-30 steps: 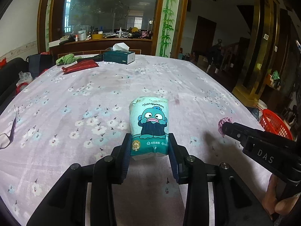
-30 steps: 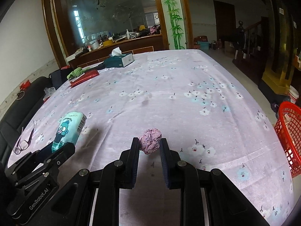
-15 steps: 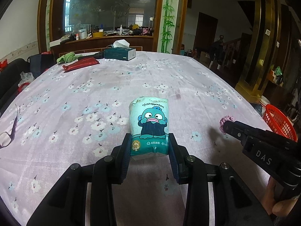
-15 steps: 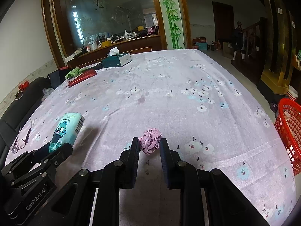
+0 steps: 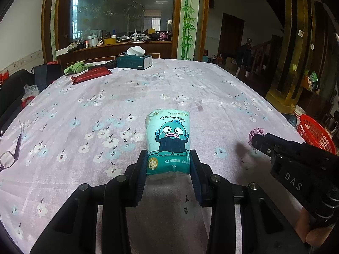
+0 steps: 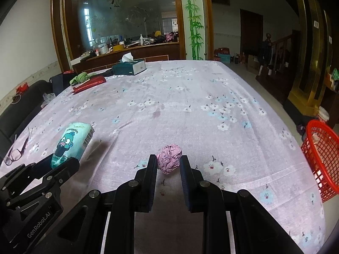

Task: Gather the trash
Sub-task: 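Lift the tissue packet in the left gripper and pink paper in the right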

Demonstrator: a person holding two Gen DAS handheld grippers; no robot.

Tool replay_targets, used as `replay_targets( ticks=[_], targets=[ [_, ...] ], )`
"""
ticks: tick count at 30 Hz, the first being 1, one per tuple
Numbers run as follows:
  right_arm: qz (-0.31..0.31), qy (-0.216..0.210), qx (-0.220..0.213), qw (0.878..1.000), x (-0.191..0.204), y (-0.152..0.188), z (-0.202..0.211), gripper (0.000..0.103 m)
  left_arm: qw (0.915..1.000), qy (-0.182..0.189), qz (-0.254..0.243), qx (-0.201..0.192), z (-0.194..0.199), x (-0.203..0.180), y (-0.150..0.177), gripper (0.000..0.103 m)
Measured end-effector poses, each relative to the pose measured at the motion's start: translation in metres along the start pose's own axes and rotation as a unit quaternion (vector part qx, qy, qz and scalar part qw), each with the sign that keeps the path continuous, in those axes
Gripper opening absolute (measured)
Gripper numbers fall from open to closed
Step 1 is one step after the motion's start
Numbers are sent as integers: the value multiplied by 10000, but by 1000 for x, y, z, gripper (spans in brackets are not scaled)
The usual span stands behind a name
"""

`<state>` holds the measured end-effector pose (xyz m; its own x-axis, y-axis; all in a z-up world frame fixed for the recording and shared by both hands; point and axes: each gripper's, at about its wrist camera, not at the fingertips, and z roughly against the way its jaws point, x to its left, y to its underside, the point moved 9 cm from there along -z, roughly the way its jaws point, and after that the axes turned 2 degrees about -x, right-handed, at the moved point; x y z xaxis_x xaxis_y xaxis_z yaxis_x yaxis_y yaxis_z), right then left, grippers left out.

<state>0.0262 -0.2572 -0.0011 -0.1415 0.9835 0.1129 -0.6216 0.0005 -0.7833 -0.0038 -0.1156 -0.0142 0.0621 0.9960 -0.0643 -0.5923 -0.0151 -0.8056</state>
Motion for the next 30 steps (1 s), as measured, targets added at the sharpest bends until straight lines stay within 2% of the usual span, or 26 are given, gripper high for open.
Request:
replay_targets(
  ticks=[19, 30],
  targets=[
    [256, 394, -141, 9988, -11, -4, 21, 23, 9999, 64, -88, -76, 4, -10, -4, 36],
    [158, 521, -202, 9983, -30, -4, 33, 23, 9996, 153, -216, -78, 6, -25, -7, 36]
  ],
)
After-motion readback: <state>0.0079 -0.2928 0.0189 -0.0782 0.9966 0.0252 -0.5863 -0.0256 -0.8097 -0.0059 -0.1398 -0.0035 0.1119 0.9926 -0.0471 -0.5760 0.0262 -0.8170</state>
